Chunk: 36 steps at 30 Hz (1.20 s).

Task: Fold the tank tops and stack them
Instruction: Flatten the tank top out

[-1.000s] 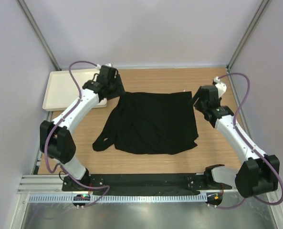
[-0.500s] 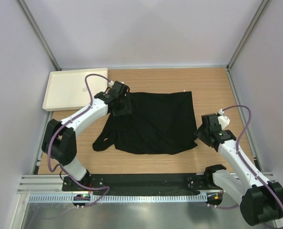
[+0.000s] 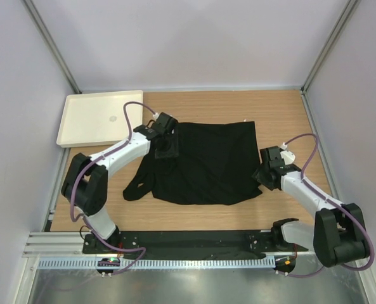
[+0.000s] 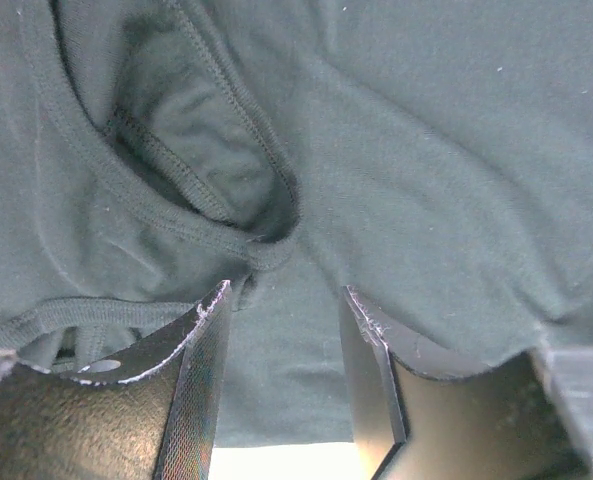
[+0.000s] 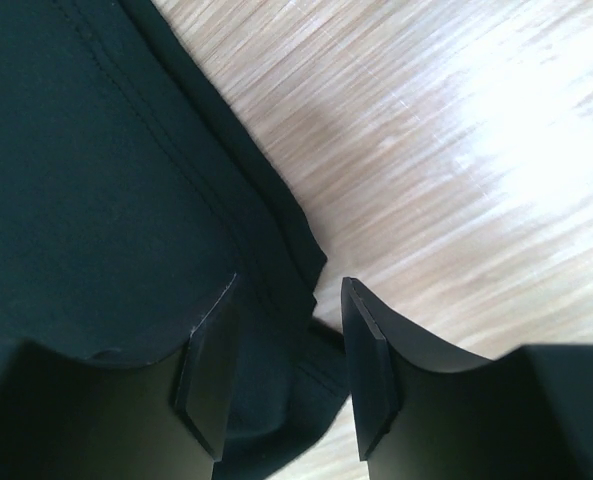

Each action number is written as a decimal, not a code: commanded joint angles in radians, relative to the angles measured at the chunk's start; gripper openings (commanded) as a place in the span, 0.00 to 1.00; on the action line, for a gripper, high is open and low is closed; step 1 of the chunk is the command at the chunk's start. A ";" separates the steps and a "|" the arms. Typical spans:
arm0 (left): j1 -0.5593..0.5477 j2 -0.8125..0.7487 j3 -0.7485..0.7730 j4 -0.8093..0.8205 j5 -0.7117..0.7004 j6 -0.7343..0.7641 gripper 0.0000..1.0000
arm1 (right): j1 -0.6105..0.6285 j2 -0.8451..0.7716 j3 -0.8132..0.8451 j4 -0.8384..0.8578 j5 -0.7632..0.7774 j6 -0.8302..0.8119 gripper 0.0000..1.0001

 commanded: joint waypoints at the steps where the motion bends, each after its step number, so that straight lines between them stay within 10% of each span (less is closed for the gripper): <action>1: -0.016 0.026 -0.010 0.025 0.011 0.027 0.49 | 0.002 0.051 0.015 0.090 0.013 -0.003 0.48; 9: -0.039 0.138 0.041 -0.004 -0.011 0.030 0.43 | 0.002 0.120 0.015 0.145 0.003 0.000 0.33; 15: -0.030 0.199 0.057 -0.010 -0.109 0.005 0.07 | -0.001 0.105 0.021 0.089 0.075 0.035 0.01; 36: 0.326 0.251 0.347 -0.020 0.071 0.001 0.00 | -0.223 0.045 -0.007 -0.057 0.168 0.183 0.01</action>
